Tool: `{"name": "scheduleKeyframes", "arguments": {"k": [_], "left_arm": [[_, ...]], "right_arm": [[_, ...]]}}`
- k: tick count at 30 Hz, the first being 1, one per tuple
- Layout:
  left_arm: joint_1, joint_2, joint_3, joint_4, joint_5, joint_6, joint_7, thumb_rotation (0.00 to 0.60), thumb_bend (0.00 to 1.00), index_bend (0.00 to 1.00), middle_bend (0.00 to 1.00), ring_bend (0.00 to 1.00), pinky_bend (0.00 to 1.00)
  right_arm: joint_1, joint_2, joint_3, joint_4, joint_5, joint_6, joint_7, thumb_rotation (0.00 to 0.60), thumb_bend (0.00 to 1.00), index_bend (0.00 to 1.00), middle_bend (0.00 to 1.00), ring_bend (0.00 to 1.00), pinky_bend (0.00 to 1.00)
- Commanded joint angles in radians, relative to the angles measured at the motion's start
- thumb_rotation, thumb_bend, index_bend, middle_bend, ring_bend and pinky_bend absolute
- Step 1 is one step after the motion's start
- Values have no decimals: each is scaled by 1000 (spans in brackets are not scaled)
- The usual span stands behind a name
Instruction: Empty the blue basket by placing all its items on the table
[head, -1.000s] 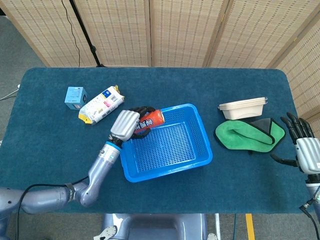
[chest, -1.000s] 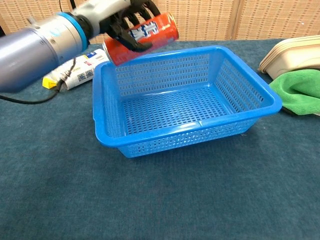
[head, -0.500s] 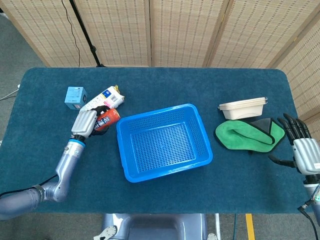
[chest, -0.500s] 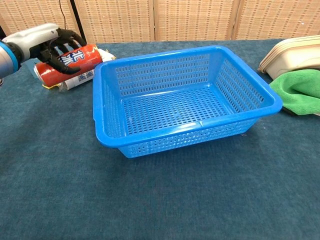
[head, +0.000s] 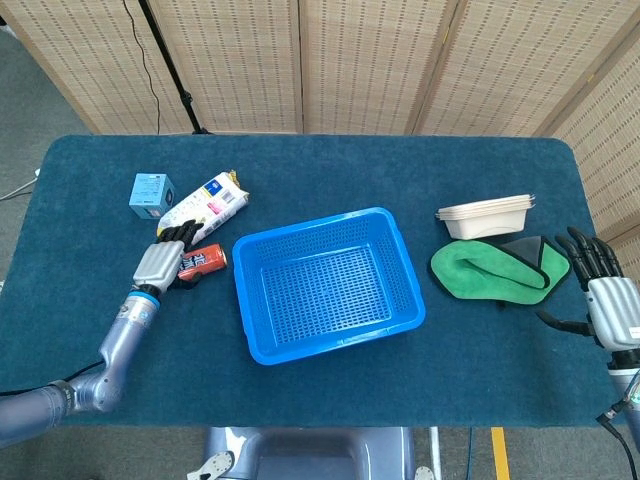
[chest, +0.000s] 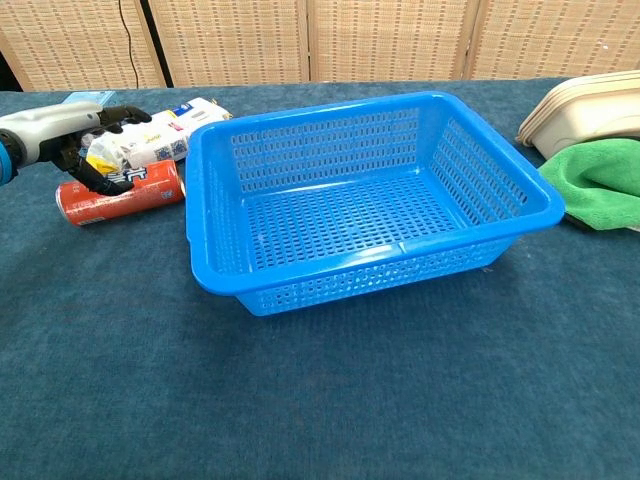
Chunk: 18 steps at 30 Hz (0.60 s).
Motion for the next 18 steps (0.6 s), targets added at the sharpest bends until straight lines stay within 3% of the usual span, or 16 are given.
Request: {"name": "scheduleKeyframes", "arguments": {"k": [1, 4, 11, 18], "left_arm": [[57, 81, -1, -88, 109, 71, -85, 600, 180, 0, 0, 0, 0], [120, 134, 17, -132, 188, 170, -117, 600, 106, 0, 0, 0, 0], [288, 177, 66, -161, 240, 438, -51, 600, 98, 0, 0, 0, 0], [355, 197, 84, -186, 210, 477, 5, 600, 98, 0, 0, 0, 0]], "right_arm": [[-3, 2, 1, -3, -2, 7, -1, 600, 0, 0, 0, 0, 0], [-7, 2, 4, -6, -3, 22, -21, 600, 0, 0, 0, 0, 0], [-21, -31, 38, 2, 73, 39, -191, 600, 0, 0, 0, 0, 0], [-22, -44, 58, -18, 150, 9, -325, 600, 0, 0, 0, 0, 0]]}}
